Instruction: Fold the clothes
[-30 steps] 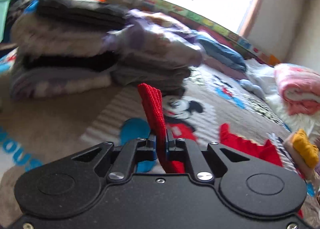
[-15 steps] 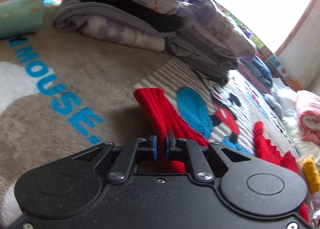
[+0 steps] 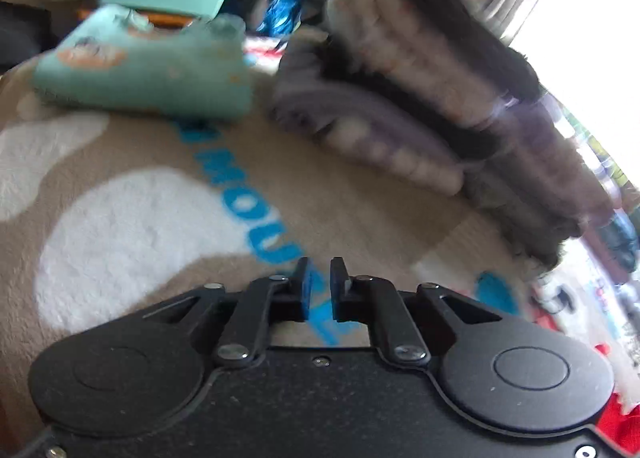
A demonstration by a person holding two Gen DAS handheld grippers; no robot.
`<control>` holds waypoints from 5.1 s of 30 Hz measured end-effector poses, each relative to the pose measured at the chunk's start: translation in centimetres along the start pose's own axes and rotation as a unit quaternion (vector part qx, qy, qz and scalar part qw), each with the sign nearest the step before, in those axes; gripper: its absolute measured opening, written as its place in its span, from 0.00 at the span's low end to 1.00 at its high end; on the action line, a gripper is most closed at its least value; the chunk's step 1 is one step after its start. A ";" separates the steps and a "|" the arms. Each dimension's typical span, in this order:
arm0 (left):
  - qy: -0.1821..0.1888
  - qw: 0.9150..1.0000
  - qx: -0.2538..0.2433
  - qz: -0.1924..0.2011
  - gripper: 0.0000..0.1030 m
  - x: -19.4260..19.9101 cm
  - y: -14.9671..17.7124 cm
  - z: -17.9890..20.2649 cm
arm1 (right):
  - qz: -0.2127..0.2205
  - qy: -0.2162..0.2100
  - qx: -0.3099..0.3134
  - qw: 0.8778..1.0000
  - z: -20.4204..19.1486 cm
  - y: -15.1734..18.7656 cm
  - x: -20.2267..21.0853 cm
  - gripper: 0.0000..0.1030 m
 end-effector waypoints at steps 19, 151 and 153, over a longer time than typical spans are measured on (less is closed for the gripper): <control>0.138 0.982 -0.109 -0.066 0.39 3.2 2.2 10.2 | 0.044 -0.021 -0.119 0.992 1.3 -3.9 3.4 0.74; 0.403 0.727 -0.549 -0.081 0.28 4.6 12.9 39.1 | -0.069 0.040 0.033 0.996 2.5 -8.0 -4.8 0.14; 0.410 0.714 -0.560 -0.094 0.27 4.2 14.2 41.4 | -0.066 0.031 0.035 0.997 2.6 -8.0 -4.7 0.14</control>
Point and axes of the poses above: each gripper's, at about its wrist camera, not at the fingertips, and x roughly against the way its jaws point, z to its right, y to its underside, the point moved 1 cm from there along -x, roughly the way its jaws point, and after that the axes turned 14 degrees about -x, right-handed, at the moved point
